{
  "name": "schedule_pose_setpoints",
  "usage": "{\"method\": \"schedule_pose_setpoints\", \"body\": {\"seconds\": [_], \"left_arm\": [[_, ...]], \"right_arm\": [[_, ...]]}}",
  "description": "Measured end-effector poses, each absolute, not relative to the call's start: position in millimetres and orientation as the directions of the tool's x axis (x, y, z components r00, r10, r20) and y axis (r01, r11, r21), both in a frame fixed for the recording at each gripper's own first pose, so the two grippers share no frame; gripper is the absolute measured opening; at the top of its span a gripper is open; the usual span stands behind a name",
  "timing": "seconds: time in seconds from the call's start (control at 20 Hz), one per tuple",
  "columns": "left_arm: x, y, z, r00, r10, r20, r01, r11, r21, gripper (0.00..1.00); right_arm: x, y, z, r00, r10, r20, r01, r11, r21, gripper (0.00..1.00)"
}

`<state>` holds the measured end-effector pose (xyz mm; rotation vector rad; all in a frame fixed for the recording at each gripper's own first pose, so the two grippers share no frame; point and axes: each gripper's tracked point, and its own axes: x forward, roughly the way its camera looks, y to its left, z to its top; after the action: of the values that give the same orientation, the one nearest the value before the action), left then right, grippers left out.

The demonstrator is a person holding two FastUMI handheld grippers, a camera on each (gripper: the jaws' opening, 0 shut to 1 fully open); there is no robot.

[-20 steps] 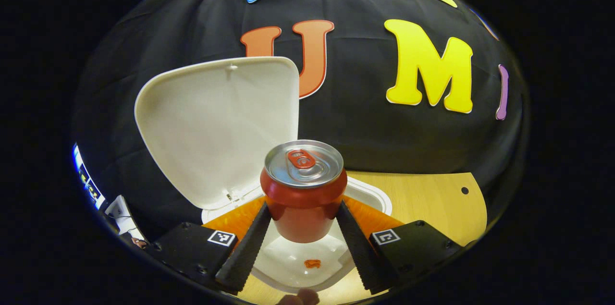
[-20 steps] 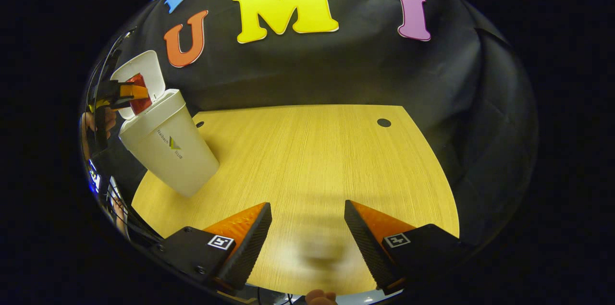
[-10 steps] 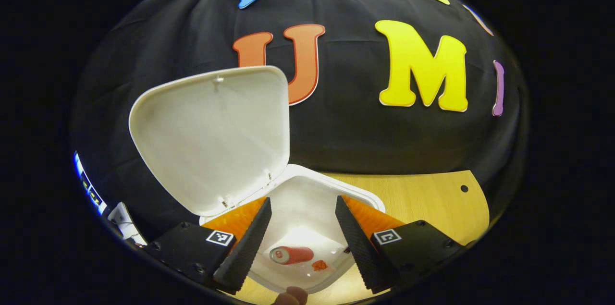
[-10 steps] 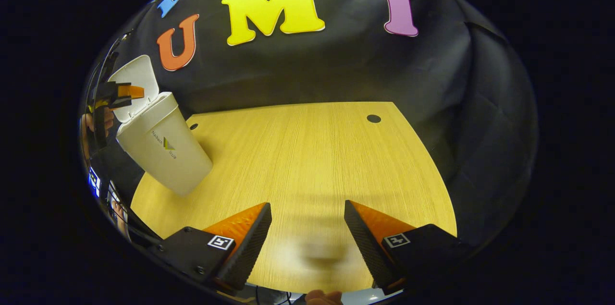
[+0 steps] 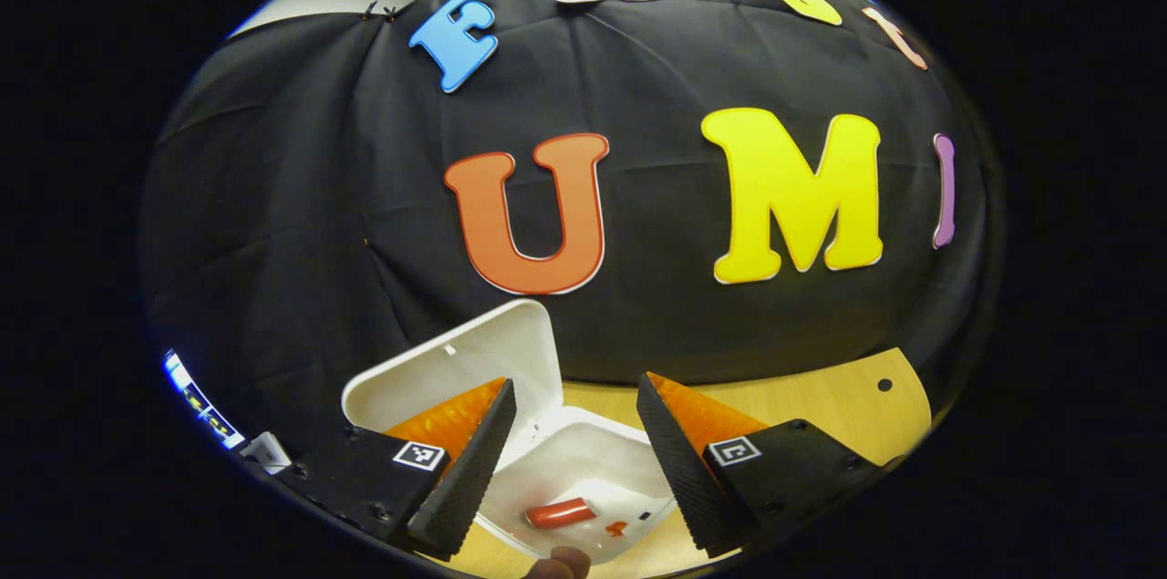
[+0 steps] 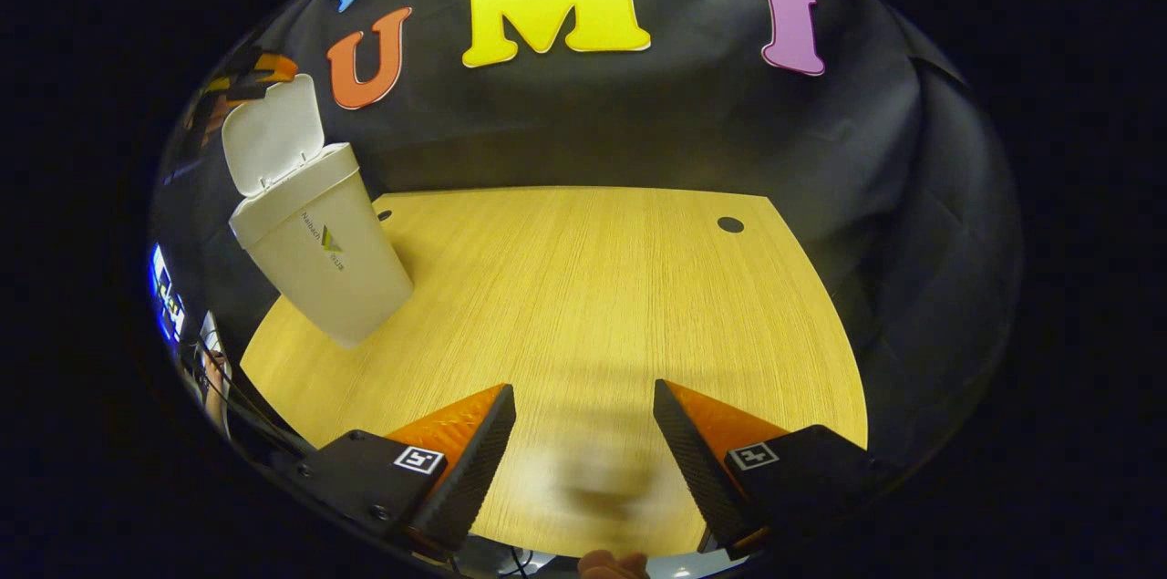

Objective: Press the lid of the desktop garbage bin to open it, pick up the crumpled paper on the desktop and throw it into the bin, then pick up the pop can on the desktop and drop it into the bin, and finally close the garbage bin lid.

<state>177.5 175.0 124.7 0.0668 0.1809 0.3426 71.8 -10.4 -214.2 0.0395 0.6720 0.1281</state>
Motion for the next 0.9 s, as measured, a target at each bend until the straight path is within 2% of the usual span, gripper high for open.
{"method": "schedule_pose_setpoints", "body": {"seconds": [0.25, 0.4, 0.65, 0.9], "left_arm": [[191.9, 230.2, 192.1, 0.884, 0.462, -0.068, -0.461, 0.887, 0.027, 0.88], [204.1, 269.4, 188.1, 0.84, 0.529, -0.125, -0.536, 0.844, -0.026, 0.89], [214.8, 294.4, 140.1, 0.792, 0.543, -0.281, -0.596, 0.787, -0.161, 0.89], [216.0, 281.4, 122.9, 0.8, 0.524, -0.292, -0.58, 0.801, -0.148, 0.91]], "right_arm": [[74.7, 0.6, -219.9, 0.763, 0.164, -0.625, -0.11, 0.986, 0.124, 0.97], [75.5, 1.7, -217.3, 0.775, 0.174, -0.607, -0.134, 0.985, 0.111, 0.97], [77.3, -0.8, -222.2, 0.77, 0.174, -0.614, -0.114, 0.984, 0.136, 0.97], [69.5, -11.5, -235.0, 0.76, 0.161, -0.629, -0.102, 0.986, 0.129, 0.97]]}}
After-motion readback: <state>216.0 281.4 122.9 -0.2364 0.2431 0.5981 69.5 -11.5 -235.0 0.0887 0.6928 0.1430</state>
